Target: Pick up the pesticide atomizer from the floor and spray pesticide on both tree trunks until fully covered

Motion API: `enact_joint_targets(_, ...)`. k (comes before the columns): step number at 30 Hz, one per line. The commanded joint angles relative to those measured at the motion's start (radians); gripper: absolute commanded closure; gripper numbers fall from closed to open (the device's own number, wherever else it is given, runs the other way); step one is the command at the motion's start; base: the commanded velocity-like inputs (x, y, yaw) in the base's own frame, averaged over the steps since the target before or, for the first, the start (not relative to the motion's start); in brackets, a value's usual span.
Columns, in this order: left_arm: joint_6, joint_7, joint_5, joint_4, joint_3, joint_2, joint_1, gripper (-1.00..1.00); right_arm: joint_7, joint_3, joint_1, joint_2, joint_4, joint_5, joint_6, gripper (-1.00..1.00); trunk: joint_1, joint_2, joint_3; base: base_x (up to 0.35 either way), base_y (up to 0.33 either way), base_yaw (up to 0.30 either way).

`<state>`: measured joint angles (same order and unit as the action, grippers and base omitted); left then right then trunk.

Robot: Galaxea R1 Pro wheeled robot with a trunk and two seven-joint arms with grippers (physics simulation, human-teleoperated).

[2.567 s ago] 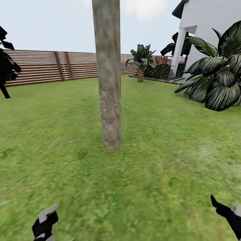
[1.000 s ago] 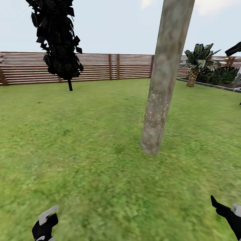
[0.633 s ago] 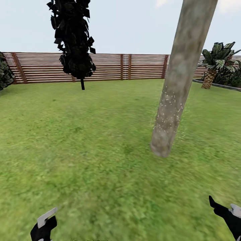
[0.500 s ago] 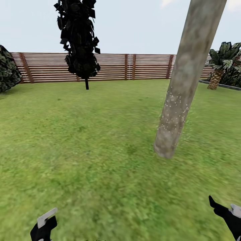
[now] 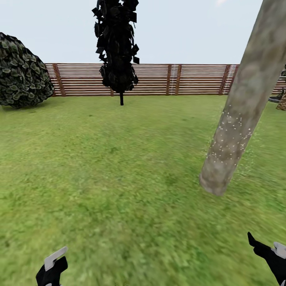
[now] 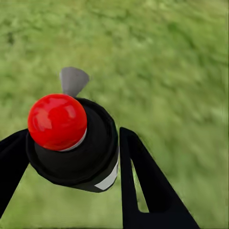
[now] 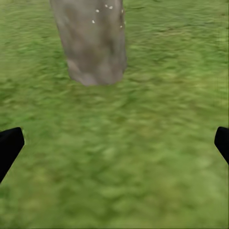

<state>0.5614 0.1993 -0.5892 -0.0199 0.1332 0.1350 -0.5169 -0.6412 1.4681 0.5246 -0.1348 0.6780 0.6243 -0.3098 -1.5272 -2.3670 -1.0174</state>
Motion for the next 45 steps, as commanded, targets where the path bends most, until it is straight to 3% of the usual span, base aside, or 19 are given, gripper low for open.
enact_joint_targets(1,0.0,0.0,0.0,0.0,0.0,0.0,0.0,1.0,0.0,0.0,0.0,0.0,0.0,0.0,0.0,-1.0,0.0,0.0,0.0,0.0,0.0,0.29)
enact_joint_targets(45,0.0,0.0,0.0,0.0,0.002,-0.001,0.002,1.0,0.0,0.0,0.0,0.0,0.0,0.001,0.0,-1.0,0.0,0.0,0.0,0.0,0.0,0.29)
